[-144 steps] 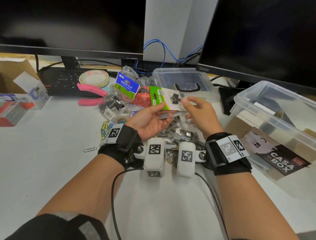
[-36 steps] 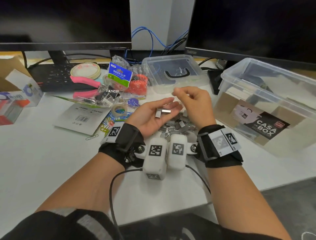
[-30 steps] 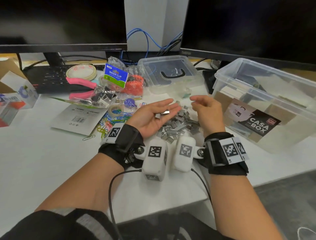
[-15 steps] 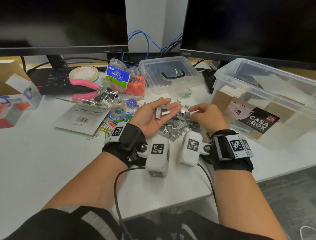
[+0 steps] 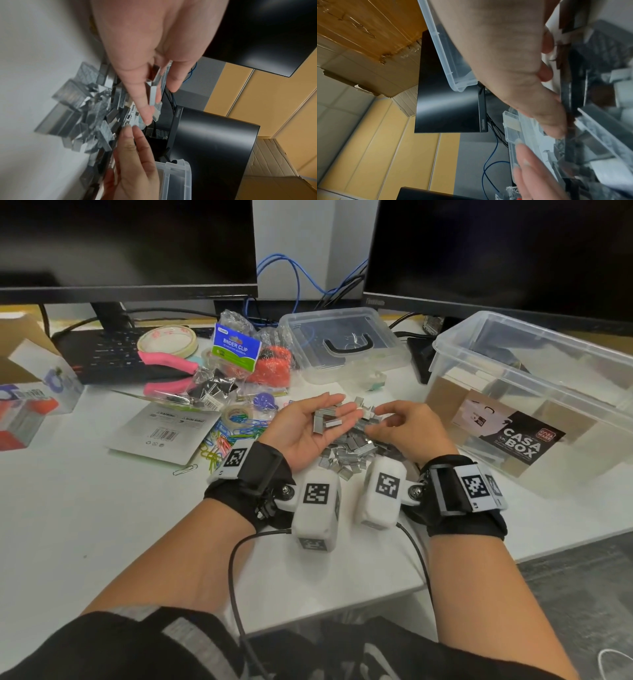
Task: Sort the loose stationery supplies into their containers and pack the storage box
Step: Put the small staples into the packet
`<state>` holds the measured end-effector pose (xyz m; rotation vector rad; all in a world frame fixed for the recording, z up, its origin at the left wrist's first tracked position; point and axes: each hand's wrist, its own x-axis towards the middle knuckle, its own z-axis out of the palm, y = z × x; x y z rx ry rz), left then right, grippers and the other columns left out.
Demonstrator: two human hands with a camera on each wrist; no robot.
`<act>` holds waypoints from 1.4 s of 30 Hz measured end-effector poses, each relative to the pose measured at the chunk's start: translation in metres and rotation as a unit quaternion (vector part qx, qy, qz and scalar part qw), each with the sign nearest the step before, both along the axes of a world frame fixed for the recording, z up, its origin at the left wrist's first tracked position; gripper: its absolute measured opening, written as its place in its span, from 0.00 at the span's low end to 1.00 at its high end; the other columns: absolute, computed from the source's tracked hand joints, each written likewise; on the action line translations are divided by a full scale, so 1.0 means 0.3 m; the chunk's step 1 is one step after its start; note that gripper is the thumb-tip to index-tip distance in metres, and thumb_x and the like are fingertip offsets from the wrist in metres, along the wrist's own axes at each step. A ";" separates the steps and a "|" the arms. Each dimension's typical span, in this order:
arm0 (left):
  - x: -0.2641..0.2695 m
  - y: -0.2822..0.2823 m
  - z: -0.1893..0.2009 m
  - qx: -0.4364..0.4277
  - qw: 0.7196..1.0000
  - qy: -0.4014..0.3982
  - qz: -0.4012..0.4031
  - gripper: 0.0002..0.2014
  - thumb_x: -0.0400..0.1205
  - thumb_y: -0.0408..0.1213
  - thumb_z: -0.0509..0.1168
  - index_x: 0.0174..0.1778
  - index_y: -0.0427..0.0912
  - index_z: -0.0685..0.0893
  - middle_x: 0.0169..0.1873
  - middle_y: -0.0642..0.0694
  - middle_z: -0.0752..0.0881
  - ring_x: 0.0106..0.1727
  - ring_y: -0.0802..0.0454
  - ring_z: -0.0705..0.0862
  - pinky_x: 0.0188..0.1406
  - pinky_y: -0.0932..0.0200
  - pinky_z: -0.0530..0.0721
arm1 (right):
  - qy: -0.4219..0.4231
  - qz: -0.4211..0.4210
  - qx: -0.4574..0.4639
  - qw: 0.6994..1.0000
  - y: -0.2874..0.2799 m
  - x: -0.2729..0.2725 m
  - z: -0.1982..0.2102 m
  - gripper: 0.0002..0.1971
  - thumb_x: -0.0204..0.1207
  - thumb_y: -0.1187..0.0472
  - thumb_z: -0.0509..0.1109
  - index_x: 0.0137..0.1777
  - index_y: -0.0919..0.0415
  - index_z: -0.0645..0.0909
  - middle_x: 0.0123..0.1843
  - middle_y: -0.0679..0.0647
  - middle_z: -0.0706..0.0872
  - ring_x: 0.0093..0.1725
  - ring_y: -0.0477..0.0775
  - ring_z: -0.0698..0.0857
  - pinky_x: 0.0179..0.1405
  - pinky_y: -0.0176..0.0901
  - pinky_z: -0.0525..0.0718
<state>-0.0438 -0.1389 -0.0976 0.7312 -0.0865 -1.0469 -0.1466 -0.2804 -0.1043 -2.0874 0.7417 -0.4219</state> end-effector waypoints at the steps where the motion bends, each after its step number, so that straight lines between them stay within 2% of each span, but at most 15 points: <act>1: 0.000 0.001 0.000 0.001 1.000 -0.001 0.001 0.10 0.85 0.30 0.57 0.54 0.26 0.78 0.51 0.28 0.84 0.51 0.35 0.85 0.61 0.48 0.81 | 0.003 0.004 0.003 1.000 0.000 -0.001 0.001 0.17 0.68 0.58 0.80 0.56 0.55 0.83 0.41 0.53 0.87 0.38 0.48 0.85 0.37 0.40 0.85; 5: -0.002 0.002 0.001 0.004 1.000 -0.003 0.002 0.10 0.85 0.28 0.57 0.54 0.26 0.78 0.50 0.28 0.83 0.51 0.35 0.85 0.60 0.47 0.82 | 0.009 0.010 0.009 1.000 -0.010 -0.005 -0.002 0.19 0.65 0.60 0.82 0.55 0.54 0.83 0.38 0.52 0.87 0.32 0.44 0.83 0.31 0.34 0.81; 7: -0.002 0.002 0.000 0.005 1.000 -0.008 0.003 0.09 0.84 0.28 0.57 0.54 0.26 0.78 0.50 0.28 0.83 0.51 0.34 0.85 0.60 0.47 0.82 | -0.005 -0.001 0.013 1.000 -0.016 -0.005 -0.007 0.17 0.65 0.62 0.81 0.53 0.57 0.83 0.35 0.52 0.86 0.31 0.44 0.83 0.33 0.34 0.82; 9: -0.001 0.001 -0.001 0.006 1.000 -0.011 0.003 0.09 0.84 0.28 0.57 0.54 0.26 0.78 0.50 0.28 0.83 0.52 0.34 0.85 0.60 0.47 0.82 | -0.026 -0.015 0.003 1.000 -0.019 -0.004 -0.009 0.13 0.67 0.63 0.80 0.50 0.58 0.84 0.32 0.51 0.84 0.26 0.38 0.80 0.28 0.27 0.79; 11: 0.000 0.000 -0.002 0.007 1.000 -0.010 0.002 0.09 0.84 0.28 0.57 0.54 0.26 0.78 0.50 0.28 0.83 0.52 0.34 0.85 0.60 0.47 0.82 | -0.052 -0.027 -0.004 0.998 -0.018 -0.001 -0.009 0.11 0.68 0.62 0.79 0.49 0.57 0.84 0.31 0.50 0.82 0.22 0.37 0.77 0.25 0.25 0.76; 14: -0.003 0.001 -0.001 0.010 1.000 -0.011 0.000 0.10 0.85 0.29 0.57 0.54 0.25 0.78 0.51 0.28 0.83 0.52 0.33 0.84 0.57 0.48 0.83 | -0.099 -0.051 -0.017 0.994 -0.014 0.005 -0.004 0.11 0.69 0.61 0.78 0.51 0.58 0.85 0.32 0.49 0.82 0.28 0.43 0.78 0.33 0.32 0.78; 17: -0.003 0.002 0.000 0.008 1.000 -0.014 -0.003 0.10 0.85 0.31 0.57 0.54 0.26 0.78 0.50 0.28 0.84 0.53 0.33 0.84 0.57 0.48 0.82 | -0.139 -0.062 -0.024 0.988 -0.007 0.013 0.003 0.11 0.70 0.60 0.78 0.52 0.54 0.83 0.32 0.44 0.81 0.32 0.44 0.80 0.44 0.40 0.81; 24: -0.004 0.004 0.001 0.020 0.999 -0.030 -0.019 0.12 0.85 0.33 0.58 0.56 0.27 0.78 0.53 0.29 0.84 0.55 0.34 0.85 0.56 0.48 0.85 | -0.193 -0.072 0.003 0.978 0.005 0.021 0.016 0.13 0.72 0.60 0.76 0.55 0.51 0.81 0.39 0.48 0.87 0.42 0.50 0.86 0.52 0.43 0.83; 28: -0.013 0.000 0.007 0.035 0.998 -0.042 -0.038 0.15 0.86 0.38 0.58 0.57 0.28 0.78 0.54 0.30 0.83 0.55 0.36 0.85 0.54 0.49 0.86 | -0.242 -0.014 0.073 0.967 0.041 0.028 0.042 0.08 0.75 0.67 0.72 0.53 0.58 0.84 0.37 0.51 0.86 0.37 0.41 0.84 0.42 0.32 0.83; 32: -0.031 0.002 0.016 0.045 0.993 -0.075 -0.078 0.21 0.87 0.43 0.55 0.65 0.28 0.76 0.58 0.31 0.80 0.52 0.39 0.87 0.51 0.51 0.88 | -0.256 0.022 0.098 0.961 0.080 0.044 0.060 0.05 0.74 0.67 0.73 0.41 0.56 0.85 0.37 0.55 0.86 0.40 0.59 0.86 0.47 0.51 0.86; 33: -0.036 0.003 0.019 0.041 0.992 -0.083 -0.089 0.20 0.87 0.43 0.54 0.67 0.30 0.76 0.57 0.32 0.82 0.52 0.38 0.87 0.51 0.50 0.88 | -0.251 0.030 0.098 0.962 0.088 0.045 0.060 0.04 0.74 0.66 0.73 0.40 0.56 0.85 0.37 0.56 0.87 0.40 0.61 0.87 0.44 0.52 0.87; 35: -0.047 0.006 0.025 0.032 0.990 -0.093 -0.105 0.17 0.87 0.41 0.54 0.64 0.34 0.79 0.52 0.35 0.86 0.50 0.39 0.88 0.52 0.49 0.88 | -0.245 0.041 0.096 0.964 0.103 0.042 0.063 0.02 0.73 0.66 0.74 0.40 0.59 0.85 0.35 0.56 0.86 0.35 0.51 0.88 0.35 0.42 0.87; 37: -0.052 0.004 0.025 0.029 0.989 -0.098 -0.104 0.16 0.86 0.39 0.57 0.64 0.33 0.79 0.54 0.35 0.84 0.53 0.39 0.87 0.51 0.48 0.88 | -0.243 0.031 0.091 0.965 0.105 0.035 0.064 0.01 0.74 0.65 0.74 0.42 0.62 0.85 0.34 0.53 0.85 0.31 0.41 0.84 0.33 0.34 0.84; 39: -0.051 0.001 0.019 0.037 0.990 -0.097 -0.099 0.18 0.82 0.36 0.62 0.65 0.28 0.77 0.59 0.33 0.81 0.53 0.36 0.87 0.49 0.49 0.89 | -0.240 -0.007 0.078 0.968 0.084 0.023 0.055 0.02 0.75 0.63 0.73 0.41 0.59 0.85 0.34 0.49 0.85 0.33 0.38 0.82 0.38 0.32 0.82; 42: -0.051 -0.003 0.016 0.038 0.990 -0.081 -0.111 0.13 0.81 0.32 0.62 0.57 0.27 0.79 0.53 0.30 0.84 0.48 0.37 0.89 0.50 0.51 0.89 | -0.225 -0.071 0.083 0.968 0.046 -0.014 0.035 0.02 0.76 0.62 0.72 0.43 0.57 0.85 0.37 0.47 0.86 0.39 0.42 0.82 0.47 0.36 0.80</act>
